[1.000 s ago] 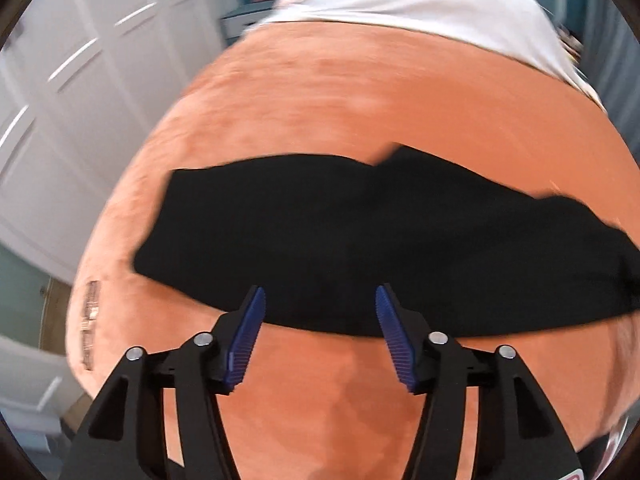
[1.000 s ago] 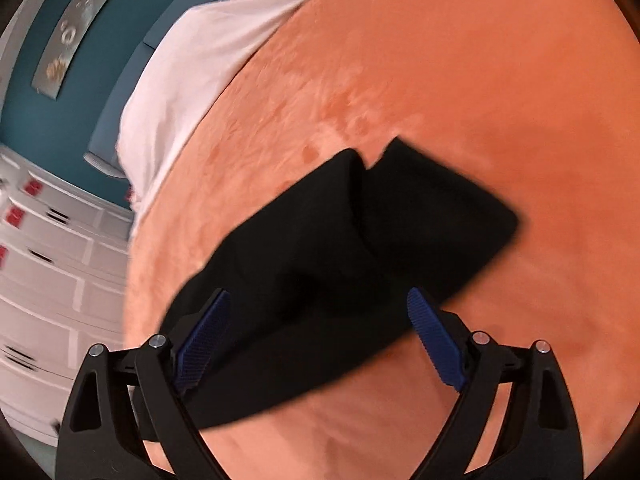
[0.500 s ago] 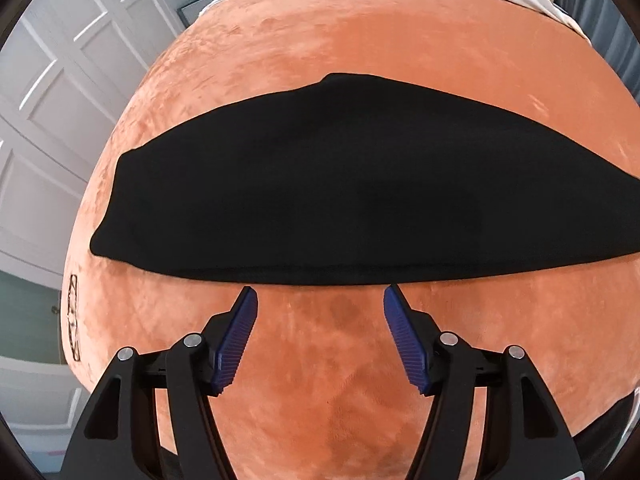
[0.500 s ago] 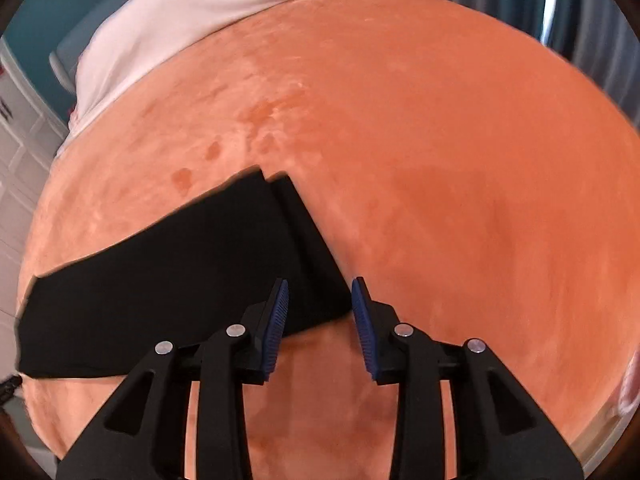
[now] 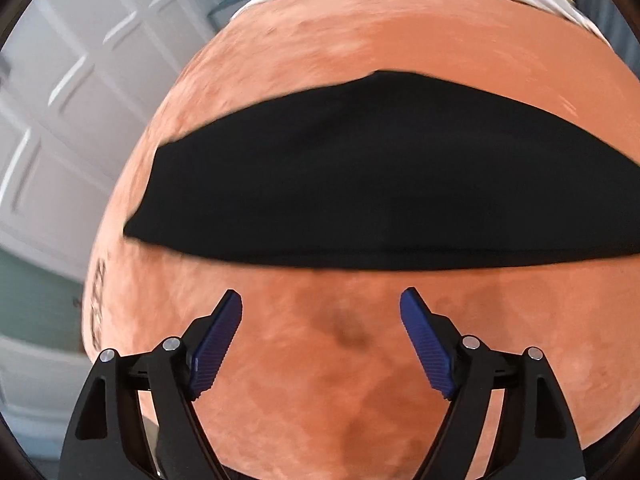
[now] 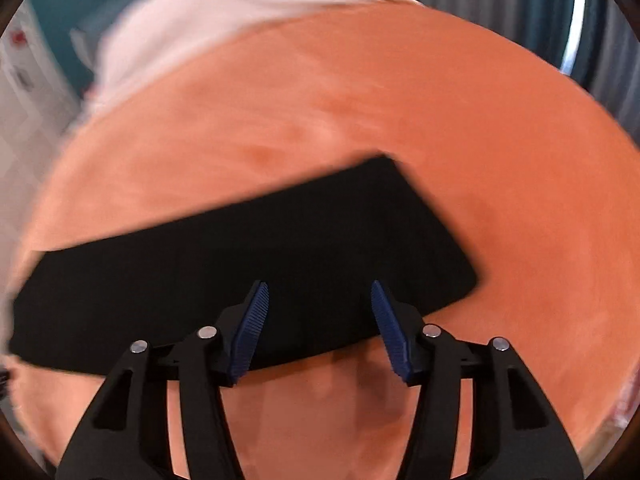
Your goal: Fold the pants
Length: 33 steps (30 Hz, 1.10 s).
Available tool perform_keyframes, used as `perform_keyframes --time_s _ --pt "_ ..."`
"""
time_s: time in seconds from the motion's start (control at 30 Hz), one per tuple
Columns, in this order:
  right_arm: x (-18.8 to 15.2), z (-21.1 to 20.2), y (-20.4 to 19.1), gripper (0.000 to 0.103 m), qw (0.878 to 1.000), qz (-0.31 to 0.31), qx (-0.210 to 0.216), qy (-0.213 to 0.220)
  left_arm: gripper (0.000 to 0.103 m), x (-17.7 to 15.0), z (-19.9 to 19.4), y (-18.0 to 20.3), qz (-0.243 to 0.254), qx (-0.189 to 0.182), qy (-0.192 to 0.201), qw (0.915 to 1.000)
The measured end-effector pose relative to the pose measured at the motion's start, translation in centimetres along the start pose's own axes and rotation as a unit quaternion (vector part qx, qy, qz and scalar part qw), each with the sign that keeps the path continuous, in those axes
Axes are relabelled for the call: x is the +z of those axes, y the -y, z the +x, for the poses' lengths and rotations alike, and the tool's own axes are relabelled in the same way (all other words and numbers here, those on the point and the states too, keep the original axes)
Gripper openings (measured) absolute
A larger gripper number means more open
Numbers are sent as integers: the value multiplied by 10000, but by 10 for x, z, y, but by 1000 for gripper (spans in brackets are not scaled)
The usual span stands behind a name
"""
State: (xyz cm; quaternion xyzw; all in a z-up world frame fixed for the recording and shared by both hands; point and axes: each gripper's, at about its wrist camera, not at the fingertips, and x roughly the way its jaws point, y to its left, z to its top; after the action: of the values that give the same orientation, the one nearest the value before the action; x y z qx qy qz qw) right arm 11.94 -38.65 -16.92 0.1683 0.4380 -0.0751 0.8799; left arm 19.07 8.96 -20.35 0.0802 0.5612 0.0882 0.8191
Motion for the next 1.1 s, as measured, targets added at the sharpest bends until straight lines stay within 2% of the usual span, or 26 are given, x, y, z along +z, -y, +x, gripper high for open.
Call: perform_keyframes --time_s 0.03,0.1,0.17,0.2,0.27,0.37,0.43,0.5,0.6,0.63,0.67,0.7,0.73,0.77,0.8,0.83,0.87,0.9,0.93,1.0,1.07,1.1 --pt "-10 -6 -15 71 9999 -50 163 5 79 -3 8 -18 -229 -74 -110 9997" --pt "-36 -6 -42 71 9981 -88 549 -262 78 -2 20 -52 -731 -192 -237 9969" --pt "-55 -1 -57 71 9960 17 774 -448 78 3 27 -82 -1199 -543 -264 9910" --pt "-68 3 -60 71 9929 279 1008 -563 78 5 30 -91 -1362 -728 -274 9876" --pt "-83 14 -67 71 9834 715 1453 -821 78 11 42 -110 -1815 -1426 -355 9723" --pt "-93 25 -78 73 9747 1105 1741 -866 78 17 75 -124 -2334 -1977 -680 9496" --pt "-86 33 -77 73 9688 1378 1900 -797 78 14 99 -133 -2822 -2177 -885 9301" --pt "-77 48 -73 73 9593 1813 2047 -702 78 13 115 -143 -3241 -2327 -867 9129" --pt "-66 56 -49 73 9416 2530 2183 -426 78 20 116 -157 -3517 -2235 -574 9072" --pt "-63 58 -40 73 9385 2687 2148 -314 78 20 119 -162 -3649 -2253 -556 9017" --pt "-58 59 -33 73 9377 2773 2084 -209 78 19 123 -168 -3809 -2318 -571 8933" --pt "-52 59 -21 73 9370 2888 1965 -47 78 16 128 -176 -4112 -2497 -535 8751" --pt "-48 61 -12 73 9340 3002 1934 65 77 15 130 -179 -4225 -2544 -513 8684" --pt "-46 65 -7 71 9313 3085 1932 115 73 18 132 -180 -4208 -2547 -541 8690" --pt "-43 69 0 60 9281 3188 1917 147 50 22 132 -179 -4093 -2480 -525 8765" --pt "-40 73 4 34 9272 3253 1850 150 32 29 130 -176 -3824 -2157 -562 8967" --pt "-38 76 7 15 9266 3309 1784 140 19 32 129 -175 -3688 -2109 -579 9034" --pt "-33 75 11 11 9229 3355 1886 159 11 33 127 -176 -3651 -2200 -575 9028" --pt "-31 70 9 10 9273 3244 1859 193 10 33 123 -179 -3634 -2324 -592 9002" --pt "-24 44 -4 9 9485 2680 1665 299 9 32 111 -182 -3536 -2404 -582 9021" --pt "-20 24 -7 8 9544 2485 1608 374 9 33 93 -183 -3356 -2484 -557 9070" --pt "-21 6 -4 8 9598 2334 1491 449 9 34 82 -181 -3183 -2479 -569 9132"
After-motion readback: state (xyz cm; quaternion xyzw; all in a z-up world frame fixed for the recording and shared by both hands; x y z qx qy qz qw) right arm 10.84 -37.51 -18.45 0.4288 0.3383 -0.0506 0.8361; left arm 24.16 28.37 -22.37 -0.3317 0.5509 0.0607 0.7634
